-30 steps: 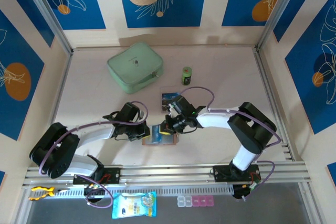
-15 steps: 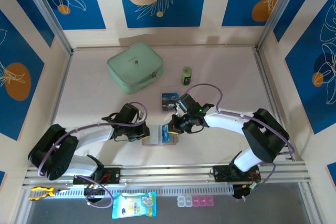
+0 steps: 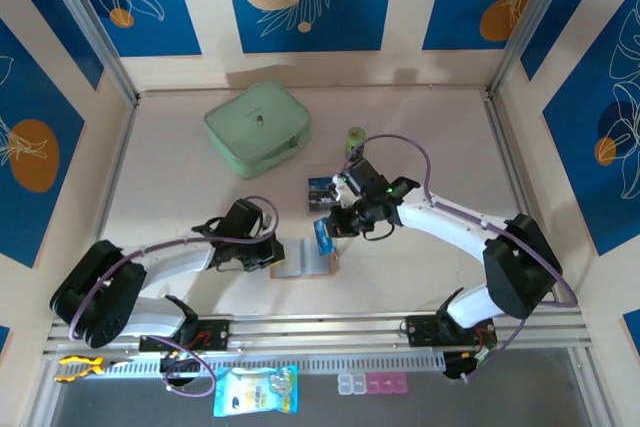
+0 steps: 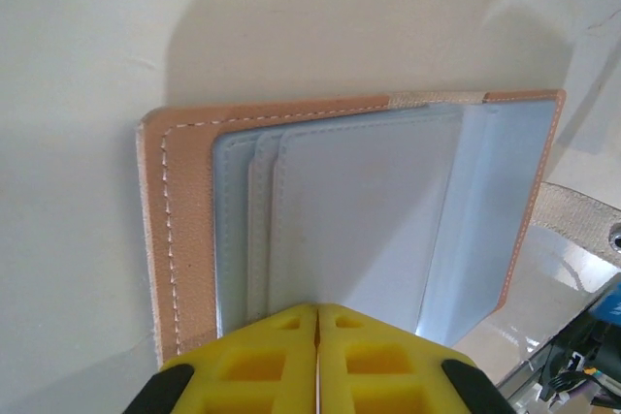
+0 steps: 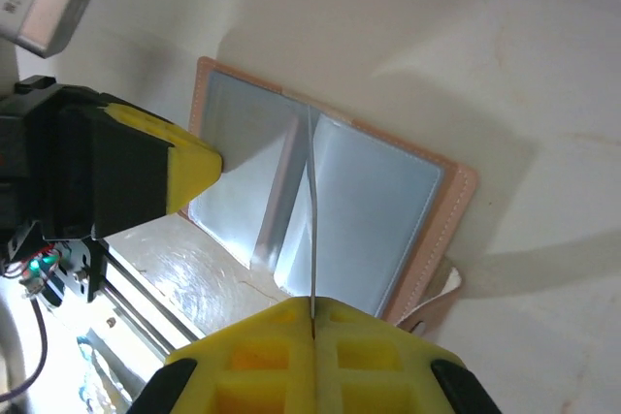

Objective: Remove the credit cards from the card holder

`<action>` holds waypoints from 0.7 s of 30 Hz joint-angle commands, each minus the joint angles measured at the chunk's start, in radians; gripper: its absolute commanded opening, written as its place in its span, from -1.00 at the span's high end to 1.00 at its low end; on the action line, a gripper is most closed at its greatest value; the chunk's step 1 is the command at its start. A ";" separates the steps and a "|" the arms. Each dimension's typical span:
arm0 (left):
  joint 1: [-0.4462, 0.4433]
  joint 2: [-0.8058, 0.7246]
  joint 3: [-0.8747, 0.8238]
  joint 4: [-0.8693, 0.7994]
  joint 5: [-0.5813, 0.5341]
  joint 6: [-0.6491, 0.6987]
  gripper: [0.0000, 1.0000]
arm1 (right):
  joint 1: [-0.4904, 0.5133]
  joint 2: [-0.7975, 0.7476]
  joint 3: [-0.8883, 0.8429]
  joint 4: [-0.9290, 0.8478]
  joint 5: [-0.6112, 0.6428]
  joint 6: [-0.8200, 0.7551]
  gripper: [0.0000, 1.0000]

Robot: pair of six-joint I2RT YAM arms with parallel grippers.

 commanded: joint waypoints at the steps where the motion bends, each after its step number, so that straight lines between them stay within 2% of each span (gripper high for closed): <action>1: -0.008 -0.025 -0.013 -0.053 -0.034 -0.006 0.78 | -0.021 -0.016 0.062 -0.099 0.016 -0.228 1.00; 7: -0.008 -0.058 -0.021 -0.035 -0.036 -0.014 0.68 | -0.065 0.010 0.126 -0.149 -0.007 -0.561 1.00; 13: -0.008 -0.072 -0.013 -0.050 -0.042 -0.008 0.67 | -0.077 0.087 0.269 -0.297 0.079 -0.926 1.00; 16: -0.007 -0.076 -0.010 -0.054 -0.039 -0.005 0.66 | -0.078 0.135 0.352 -0.350 0.189 -1.036 1.00; 21: -0.007 -0.079 0.005 -0.072 -0.040 0.008 0.65 | -0.097 0.224 0.499 -0.421 0.246 -1.189 1.00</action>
